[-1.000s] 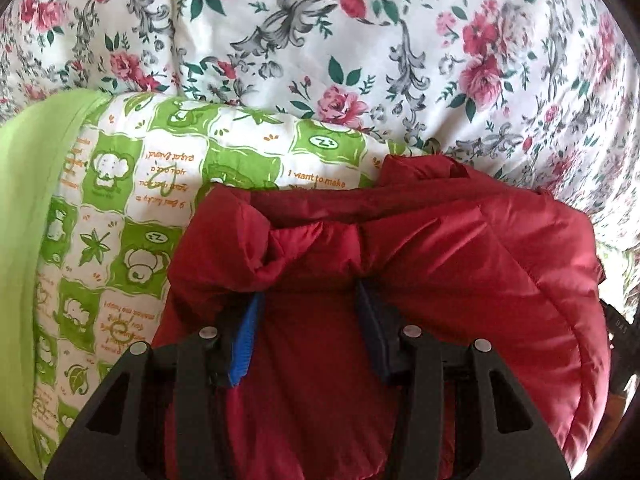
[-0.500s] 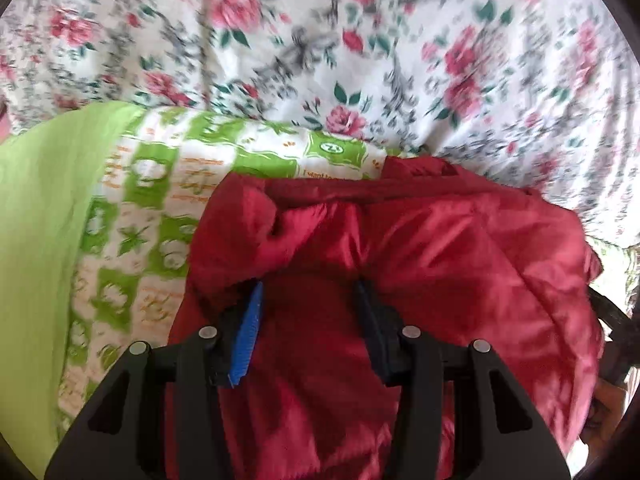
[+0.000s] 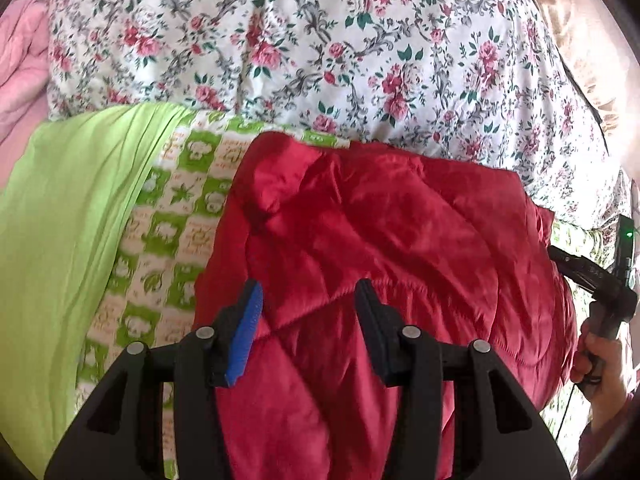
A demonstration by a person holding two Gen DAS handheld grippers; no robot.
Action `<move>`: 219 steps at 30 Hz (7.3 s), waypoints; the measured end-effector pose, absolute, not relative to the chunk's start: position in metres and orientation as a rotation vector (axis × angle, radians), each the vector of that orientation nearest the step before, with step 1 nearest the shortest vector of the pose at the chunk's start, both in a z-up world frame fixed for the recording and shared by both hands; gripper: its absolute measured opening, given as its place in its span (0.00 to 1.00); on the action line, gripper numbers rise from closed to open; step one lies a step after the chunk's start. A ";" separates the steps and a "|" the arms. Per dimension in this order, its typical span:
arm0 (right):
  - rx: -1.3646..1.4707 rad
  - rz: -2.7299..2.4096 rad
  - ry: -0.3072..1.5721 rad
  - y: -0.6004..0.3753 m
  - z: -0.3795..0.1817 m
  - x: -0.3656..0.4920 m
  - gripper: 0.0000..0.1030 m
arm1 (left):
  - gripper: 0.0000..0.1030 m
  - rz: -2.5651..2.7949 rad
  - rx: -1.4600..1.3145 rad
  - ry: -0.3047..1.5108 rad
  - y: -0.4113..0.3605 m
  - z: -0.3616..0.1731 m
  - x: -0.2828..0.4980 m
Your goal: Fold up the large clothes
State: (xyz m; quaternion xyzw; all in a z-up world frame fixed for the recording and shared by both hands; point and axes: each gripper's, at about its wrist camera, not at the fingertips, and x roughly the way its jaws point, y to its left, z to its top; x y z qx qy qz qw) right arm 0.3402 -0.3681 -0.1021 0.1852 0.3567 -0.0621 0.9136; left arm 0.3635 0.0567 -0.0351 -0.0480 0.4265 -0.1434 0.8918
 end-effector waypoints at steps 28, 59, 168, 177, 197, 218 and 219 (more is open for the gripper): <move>0.402 -0.029 0.776 -0.370 -0.104 0.221 0.87 | 0.63 -0.347 -0.194 0.926 0.110 -0.063 0.302; 0.770 0.182 0.849 -0.459 -0.186 0.256 0.99 | 0.93 -0.578 -0.424 1.097 0.113 -0.117 0.350; 0.224 -0.013 0.695 -0.247 -0.067 0.092 0.85 | 1.00 -0.339 0.110 0.773 0.025 -0.035 0.134; 0.198 -0.035 0.801 -0.234 -0.100 0.148 0.85 | 0.99 -0.307 0.188 0.861 -0.004 -0.069 0.161; 0.285 -0.138 0.828 -0.290 -0.118 0.187 0.84 | 0.99 -0.294 0.220 0.852 -0.030 -0.088 0.202; 0.365 -0.188 0.860 -0.335 -0.143 0.214 0.93 | 1.00 -0.311 0.176 0.896 -0.038 -0.104 0.235; 0.371 -0.186 0.861 -0.336 -0.142 0.213 0.93 | 1.00 -0.305 0.178 0.898 -0.037 -0.102 0.234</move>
